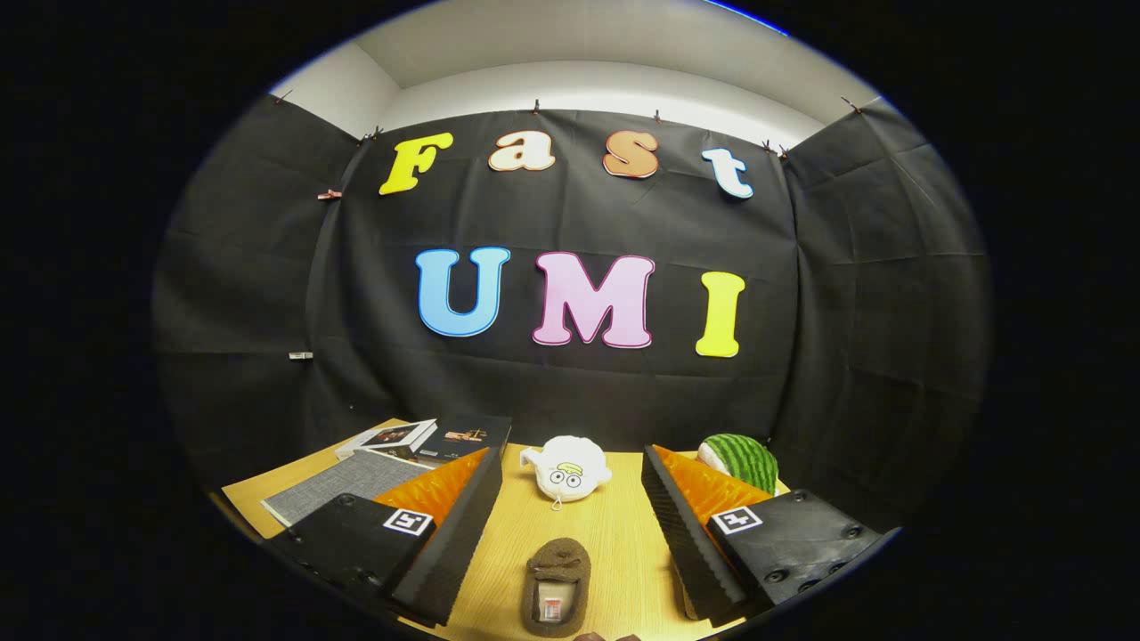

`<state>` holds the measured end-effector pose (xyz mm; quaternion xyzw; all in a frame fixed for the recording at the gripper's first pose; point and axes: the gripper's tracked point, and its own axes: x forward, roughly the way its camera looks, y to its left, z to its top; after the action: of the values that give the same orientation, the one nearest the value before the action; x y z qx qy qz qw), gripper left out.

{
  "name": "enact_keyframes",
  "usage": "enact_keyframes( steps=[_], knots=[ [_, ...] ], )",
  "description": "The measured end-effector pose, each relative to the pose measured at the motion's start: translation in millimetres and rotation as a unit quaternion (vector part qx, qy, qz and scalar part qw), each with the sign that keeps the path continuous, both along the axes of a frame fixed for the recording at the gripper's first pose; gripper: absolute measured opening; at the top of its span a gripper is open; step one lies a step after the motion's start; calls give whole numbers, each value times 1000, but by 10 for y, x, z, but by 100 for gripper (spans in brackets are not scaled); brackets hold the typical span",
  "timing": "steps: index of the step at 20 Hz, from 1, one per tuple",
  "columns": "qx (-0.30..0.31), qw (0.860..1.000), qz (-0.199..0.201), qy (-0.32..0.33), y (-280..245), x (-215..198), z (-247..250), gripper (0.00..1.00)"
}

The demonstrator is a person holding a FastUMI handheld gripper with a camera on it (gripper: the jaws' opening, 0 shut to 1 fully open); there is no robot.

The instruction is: Open the storage box then place both shoes into the box .Put the left shoe in first, then the right shoe, with the right side of both shoes facing outward in a uniform manner.

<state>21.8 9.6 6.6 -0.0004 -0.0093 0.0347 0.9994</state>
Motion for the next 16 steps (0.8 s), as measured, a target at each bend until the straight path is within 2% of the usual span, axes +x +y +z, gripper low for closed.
enact_keyframes(
  steps=[2,11,16],
  knots=[
    [-3,1000,5,4,17,22,-26,97],
    [-13,996,76,45,335,195,-184,97],
    [15,988,107,111,417,395,-340,97]
  ],
)
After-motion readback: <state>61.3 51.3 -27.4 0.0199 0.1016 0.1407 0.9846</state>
